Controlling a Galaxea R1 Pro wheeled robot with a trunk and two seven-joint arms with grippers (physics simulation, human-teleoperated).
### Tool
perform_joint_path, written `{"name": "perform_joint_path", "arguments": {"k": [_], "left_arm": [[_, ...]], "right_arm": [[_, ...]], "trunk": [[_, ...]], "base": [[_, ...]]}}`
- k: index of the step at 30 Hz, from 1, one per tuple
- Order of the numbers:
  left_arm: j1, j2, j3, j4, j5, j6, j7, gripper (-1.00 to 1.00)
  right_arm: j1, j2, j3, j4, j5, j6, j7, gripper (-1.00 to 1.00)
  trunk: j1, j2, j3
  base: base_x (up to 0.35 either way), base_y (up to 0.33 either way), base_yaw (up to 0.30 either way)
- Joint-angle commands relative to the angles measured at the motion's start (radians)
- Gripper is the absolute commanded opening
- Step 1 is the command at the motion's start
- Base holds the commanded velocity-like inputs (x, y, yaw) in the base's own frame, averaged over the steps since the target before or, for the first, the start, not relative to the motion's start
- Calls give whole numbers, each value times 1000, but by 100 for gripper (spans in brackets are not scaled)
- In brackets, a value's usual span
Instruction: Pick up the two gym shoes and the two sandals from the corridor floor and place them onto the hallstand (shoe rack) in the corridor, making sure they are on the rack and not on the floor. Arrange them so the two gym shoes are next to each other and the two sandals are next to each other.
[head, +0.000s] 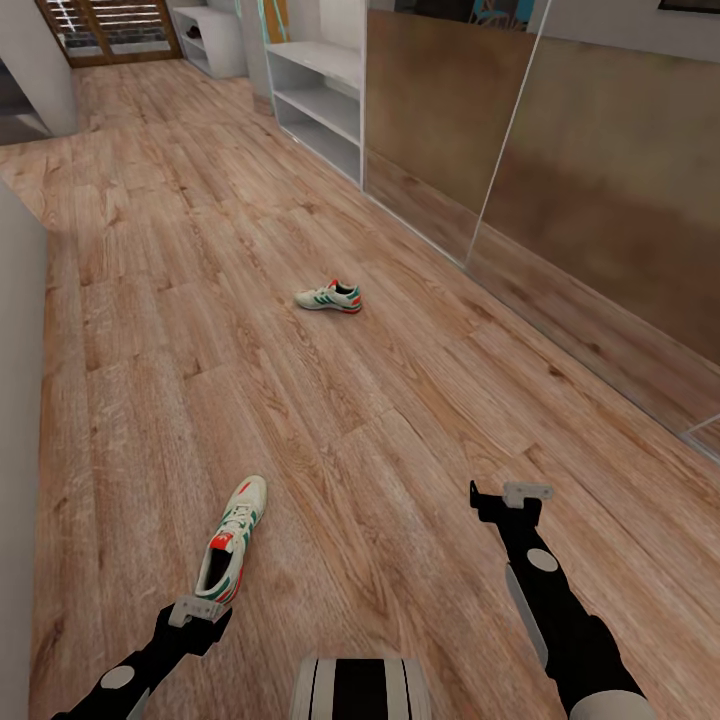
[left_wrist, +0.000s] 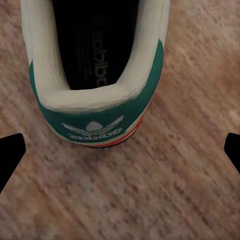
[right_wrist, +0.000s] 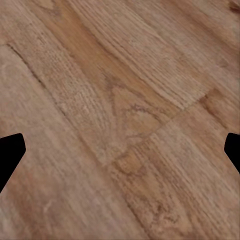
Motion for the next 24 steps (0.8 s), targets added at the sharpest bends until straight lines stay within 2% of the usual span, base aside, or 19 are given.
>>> {"name": "perform_joint_path", "arguments": {"k": [1,24], "left_arm": [[-1,-1,9,0,-9,-4,-6,100],[-1,-1,12,0,-7,-4,-5,100]], "right_arm": [[0,0,1,-1,4,7,-4,100],[0,0,3,1,4,9,-4,100]], "trunk": [[0,0,-1],[0,0,-1]], "base": [[0,0,0],[29,0,0]]}}
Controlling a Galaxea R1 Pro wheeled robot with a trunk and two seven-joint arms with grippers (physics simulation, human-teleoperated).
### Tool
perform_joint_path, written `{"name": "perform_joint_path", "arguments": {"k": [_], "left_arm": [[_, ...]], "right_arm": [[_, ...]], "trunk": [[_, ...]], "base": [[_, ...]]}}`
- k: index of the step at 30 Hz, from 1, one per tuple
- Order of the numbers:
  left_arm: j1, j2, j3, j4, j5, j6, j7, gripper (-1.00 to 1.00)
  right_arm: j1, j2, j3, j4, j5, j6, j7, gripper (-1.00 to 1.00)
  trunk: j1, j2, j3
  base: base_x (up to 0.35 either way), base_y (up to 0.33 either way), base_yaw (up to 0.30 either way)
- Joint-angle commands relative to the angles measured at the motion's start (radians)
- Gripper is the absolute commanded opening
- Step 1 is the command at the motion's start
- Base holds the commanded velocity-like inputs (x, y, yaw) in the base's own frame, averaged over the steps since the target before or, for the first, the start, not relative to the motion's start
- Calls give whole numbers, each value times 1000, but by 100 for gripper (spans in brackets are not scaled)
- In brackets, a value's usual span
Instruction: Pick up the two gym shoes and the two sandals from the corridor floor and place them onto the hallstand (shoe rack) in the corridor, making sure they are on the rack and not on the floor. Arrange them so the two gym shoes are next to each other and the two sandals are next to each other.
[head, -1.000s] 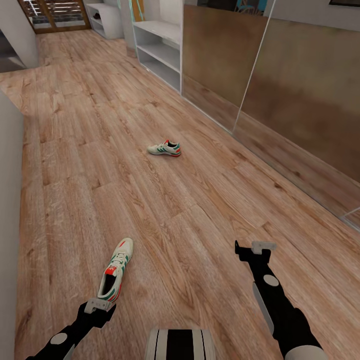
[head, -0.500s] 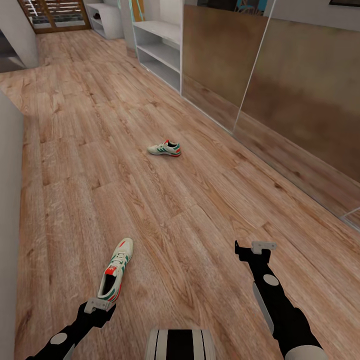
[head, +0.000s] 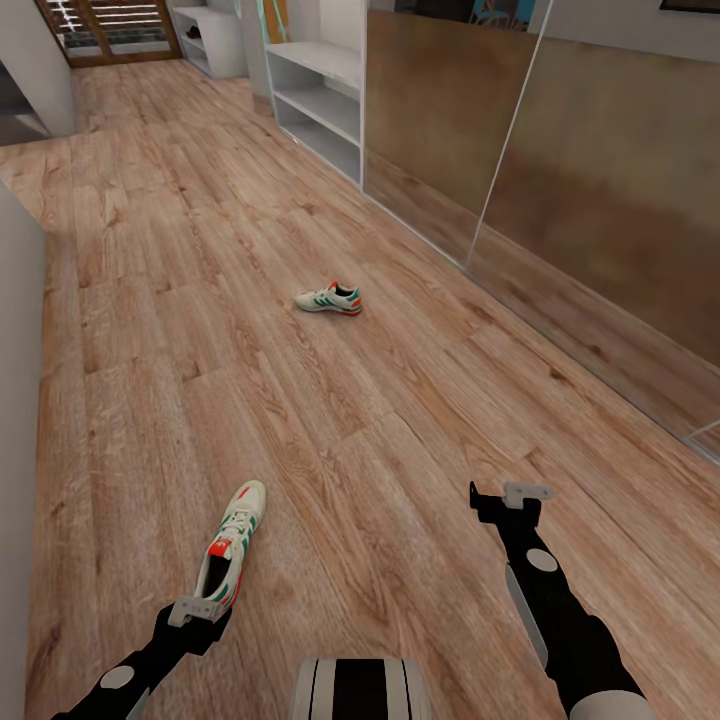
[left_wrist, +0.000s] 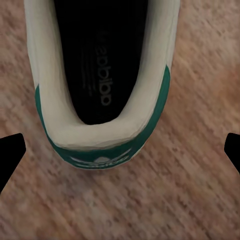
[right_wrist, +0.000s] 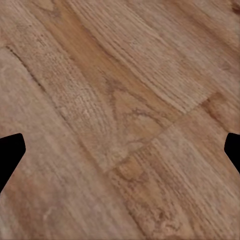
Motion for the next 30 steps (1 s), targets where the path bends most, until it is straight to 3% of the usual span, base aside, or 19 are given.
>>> {"name": "perform_joint_path", "arguments": {"k": [1,30], "left_arm": [[-1,-1,9,0,-9,-4,-6,100],[-1,-1,10,0,-9,-6,-6,100]], "right_arm": [[0,0,1,-1,4,6,-4,100],[0,0,1,-1,4,7,-4,100]], "trunk": [[0,0,-1],[0,0,-1]], "base": [[10,0,0],[24,0,0]]}}
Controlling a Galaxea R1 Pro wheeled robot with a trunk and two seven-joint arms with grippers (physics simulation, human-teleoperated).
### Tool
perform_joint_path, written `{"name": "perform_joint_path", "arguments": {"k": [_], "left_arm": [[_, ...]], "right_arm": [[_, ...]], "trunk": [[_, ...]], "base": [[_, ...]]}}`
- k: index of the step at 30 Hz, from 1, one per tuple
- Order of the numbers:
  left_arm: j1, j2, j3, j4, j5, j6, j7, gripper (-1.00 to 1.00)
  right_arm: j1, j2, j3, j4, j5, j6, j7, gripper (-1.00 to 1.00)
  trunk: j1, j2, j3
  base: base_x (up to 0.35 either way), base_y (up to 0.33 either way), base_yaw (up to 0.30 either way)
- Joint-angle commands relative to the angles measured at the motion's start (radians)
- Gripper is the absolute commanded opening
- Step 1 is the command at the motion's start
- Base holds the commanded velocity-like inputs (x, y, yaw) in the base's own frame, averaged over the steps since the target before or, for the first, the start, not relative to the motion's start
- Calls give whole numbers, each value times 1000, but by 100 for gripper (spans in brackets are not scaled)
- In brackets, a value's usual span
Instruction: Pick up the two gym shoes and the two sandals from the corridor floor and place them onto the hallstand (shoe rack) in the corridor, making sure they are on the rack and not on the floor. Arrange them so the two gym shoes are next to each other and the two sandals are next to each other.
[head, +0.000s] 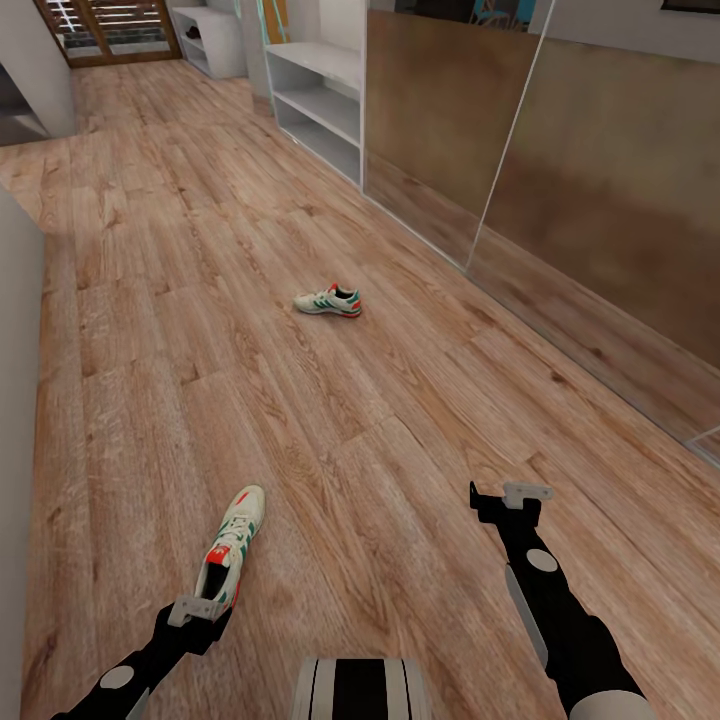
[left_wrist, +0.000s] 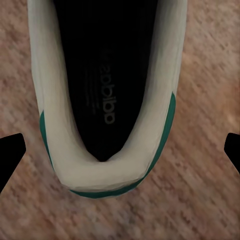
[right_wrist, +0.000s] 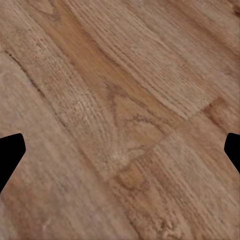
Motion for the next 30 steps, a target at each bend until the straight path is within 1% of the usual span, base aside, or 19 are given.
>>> {"name": "perform_joint_path", "arguments": {"k": [1,19,20,30], "left_arm": [[-1,-1,9,0,-9,-4,-6,100],[-1,-1,9,0,-10,-13,-5,100],[-1,-1,10,0,-10,-18,-5,-100],[-1,-1,12,0,-8,-23,-5,-100]], "right_arm": [[0,0,1,-1,4,6,-4,100],[0,0,1,-1,5,7,-4,100],[0,0,1,-1,4,7,-4,100],[1,0,1,-1,5,7,-4,100]], "trunk": [[0,0,-1],[0,0,-1],[0,0,-1],[0,0,-1]], "base": [[0,0,0],[36,0,0],[5,0,0],[1,0,0]]}}
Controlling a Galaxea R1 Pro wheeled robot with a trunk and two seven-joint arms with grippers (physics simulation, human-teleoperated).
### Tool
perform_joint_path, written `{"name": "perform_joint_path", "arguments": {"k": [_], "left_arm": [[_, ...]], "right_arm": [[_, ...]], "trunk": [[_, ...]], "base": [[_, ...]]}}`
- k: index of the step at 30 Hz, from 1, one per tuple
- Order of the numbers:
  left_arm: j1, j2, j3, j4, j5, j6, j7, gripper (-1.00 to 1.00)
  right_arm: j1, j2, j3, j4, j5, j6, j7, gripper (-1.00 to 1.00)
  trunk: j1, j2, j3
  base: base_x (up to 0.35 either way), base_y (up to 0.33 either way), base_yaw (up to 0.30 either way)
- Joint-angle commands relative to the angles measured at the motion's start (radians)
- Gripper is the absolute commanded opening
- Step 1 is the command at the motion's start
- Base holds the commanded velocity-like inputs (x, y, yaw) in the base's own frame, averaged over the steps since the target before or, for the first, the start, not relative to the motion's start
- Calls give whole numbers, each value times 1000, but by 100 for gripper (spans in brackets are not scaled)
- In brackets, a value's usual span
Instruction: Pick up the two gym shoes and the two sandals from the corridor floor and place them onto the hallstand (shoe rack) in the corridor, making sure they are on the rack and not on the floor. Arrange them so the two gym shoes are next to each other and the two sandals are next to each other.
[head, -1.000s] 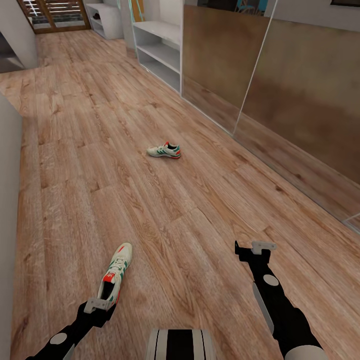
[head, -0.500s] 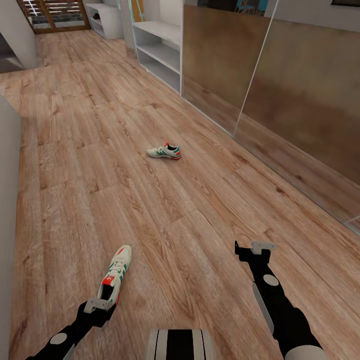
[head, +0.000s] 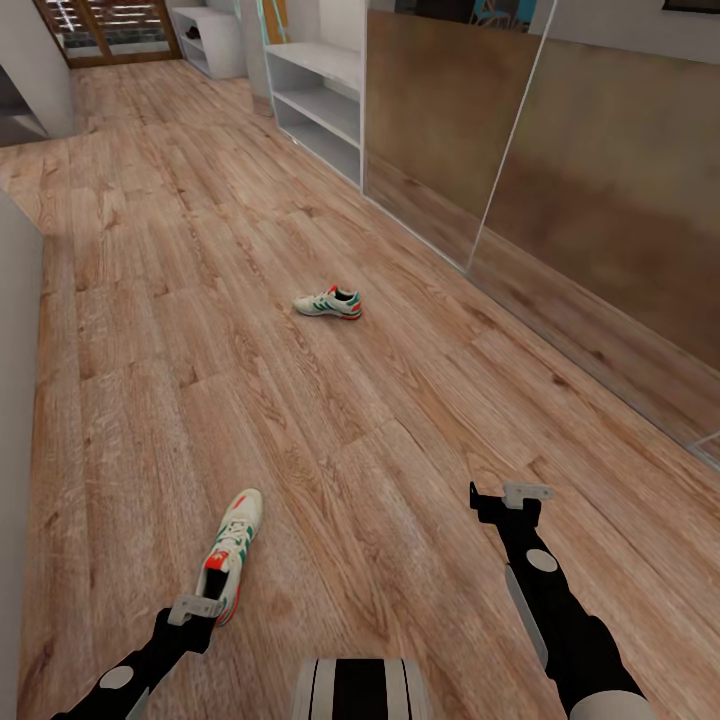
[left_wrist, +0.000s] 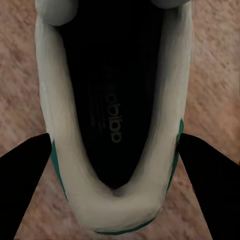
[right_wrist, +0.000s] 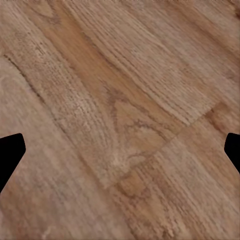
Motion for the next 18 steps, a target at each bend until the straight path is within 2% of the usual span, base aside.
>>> {"name": "perform_joint_path", "arguments": {"k": [1,18], "left_arm": [[-1,0,11,1,-11,-4,-4,-100],[-1,0,9,-1,-11,-4,-4,-100]], "right_arm": [[0,0,1,-1,4,6,-4,100],[0,0,1,3,4,5,-3,100]], "trunk": [[0,0,-1],[0,0,-1]], "base": [[0,0,0],[0,0,0]]}}
